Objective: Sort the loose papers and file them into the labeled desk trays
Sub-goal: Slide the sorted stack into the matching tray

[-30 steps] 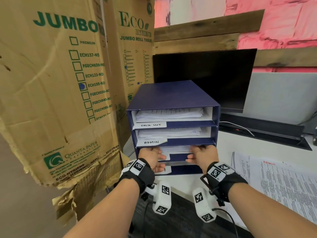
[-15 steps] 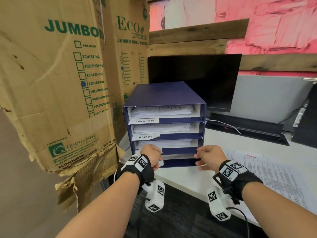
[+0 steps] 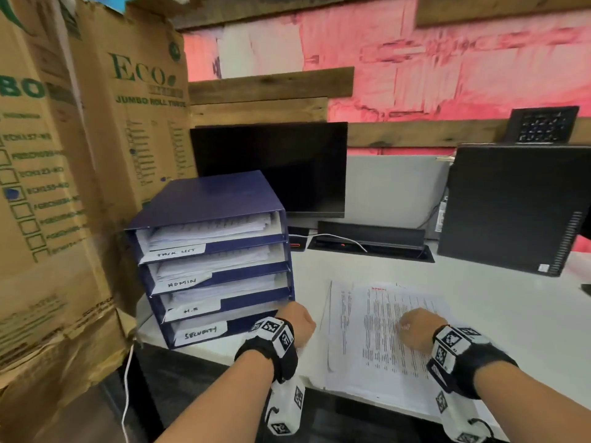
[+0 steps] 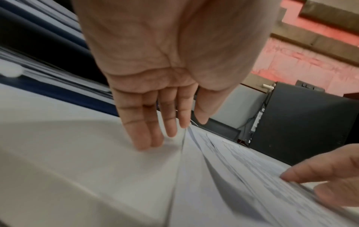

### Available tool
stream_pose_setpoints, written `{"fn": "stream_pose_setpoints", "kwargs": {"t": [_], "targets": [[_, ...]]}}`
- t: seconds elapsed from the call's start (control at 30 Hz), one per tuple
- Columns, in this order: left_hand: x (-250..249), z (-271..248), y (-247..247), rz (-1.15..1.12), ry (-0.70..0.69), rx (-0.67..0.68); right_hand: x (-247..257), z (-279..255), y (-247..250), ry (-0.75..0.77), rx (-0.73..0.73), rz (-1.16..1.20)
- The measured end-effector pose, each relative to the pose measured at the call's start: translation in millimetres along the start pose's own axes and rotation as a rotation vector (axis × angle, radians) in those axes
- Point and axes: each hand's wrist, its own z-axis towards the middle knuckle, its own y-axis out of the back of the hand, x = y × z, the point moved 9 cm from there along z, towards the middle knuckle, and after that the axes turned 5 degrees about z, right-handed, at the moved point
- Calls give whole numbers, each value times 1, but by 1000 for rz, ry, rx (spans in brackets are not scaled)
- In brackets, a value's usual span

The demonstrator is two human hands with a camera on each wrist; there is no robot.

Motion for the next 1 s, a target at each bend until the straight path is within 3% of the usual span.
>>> {"fn": "stream_pose_setpoints", "kwargs": {"t": [0.1, 0.27, 0.47, 0.63, 0.73, 0.87, 1.0], "targets": [[-15, 12, -18, 74, 49, 22, -13, -2, -9, 43, 85, -13], [-27, 33, -33, 8, 99, 12, -24, 4, 1, 83, 99, 27], [-29, 49, -38, -58, 80, -37, -79, 15, 10, -230, 35, -107], [-19, 52, -26, -251, 93, -137, -90, 20, 21, -291, -69, -35], [-12, 47, -16, -410, 94, -242, -93, 20, 16, -291, -16, 30], [-7, 44, -18, -579, 92, -235, -99, 17, 12, -298, 23, 76], [-17, 38, -31, -602, 49, -127, -102, 12, 14, -336, -18, 12]]}}
